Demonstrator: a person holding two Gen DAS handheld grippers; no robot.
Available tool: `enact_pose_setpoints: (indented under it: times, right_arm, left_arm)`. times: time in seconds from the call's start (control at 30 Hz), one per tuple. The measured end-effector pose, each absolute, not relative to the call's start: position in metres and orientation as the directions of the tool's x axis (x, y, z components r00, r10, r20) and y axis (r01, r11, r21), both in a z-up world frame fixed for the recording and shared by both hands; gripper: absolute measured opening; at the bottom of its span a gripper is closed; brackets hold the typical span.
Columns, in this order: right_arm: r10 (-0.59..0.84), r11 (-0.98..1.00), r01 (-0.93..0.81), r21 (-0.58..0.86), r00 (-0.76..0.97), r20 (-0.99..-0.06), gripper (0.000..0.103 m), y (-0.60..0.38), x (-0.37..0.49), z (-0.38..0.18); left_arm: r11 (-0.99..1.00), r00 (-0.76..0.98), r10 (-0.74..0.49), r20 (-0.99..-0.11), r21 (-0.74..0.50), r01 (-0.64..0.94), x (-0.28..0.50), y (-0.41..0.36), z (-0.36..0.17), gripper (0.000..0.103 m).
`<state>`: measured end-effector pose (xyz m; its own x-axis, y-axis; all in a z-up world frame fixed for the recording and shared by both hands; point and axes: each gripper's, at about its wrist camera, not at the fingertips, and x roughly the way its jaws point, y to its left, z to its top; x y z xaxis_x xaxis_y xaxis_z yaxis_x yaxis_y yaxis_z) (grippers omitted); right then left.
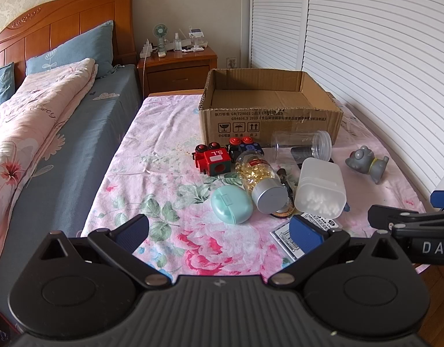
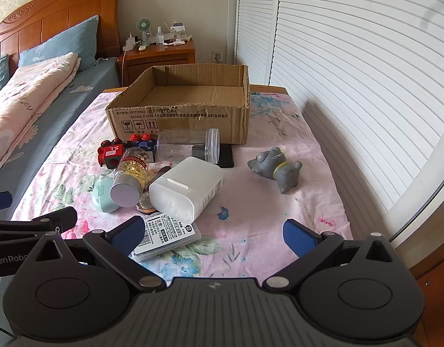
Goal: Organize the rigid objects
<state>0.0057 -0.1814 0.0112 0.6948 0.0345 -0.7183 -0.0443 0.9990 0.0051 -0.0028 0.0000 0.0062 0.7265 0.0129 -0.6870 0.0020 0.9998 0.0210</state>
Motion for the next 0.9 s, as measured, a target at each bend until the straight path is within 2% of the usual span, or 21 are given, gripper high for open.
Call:
enact_pose_setpoints:
  times: [0.9]
  right_arm:
    - [0.032, 0.999, -0.046, -0.001, 0.696, -0.717, 0.103, -0.1809, 0.0070, 0.0131]
  left_arm:
    - [1.000, 0.728, 0.013, -0.686, 0.021, 0.002, -0.0023, 0.0006, 0.0040, 0.102]
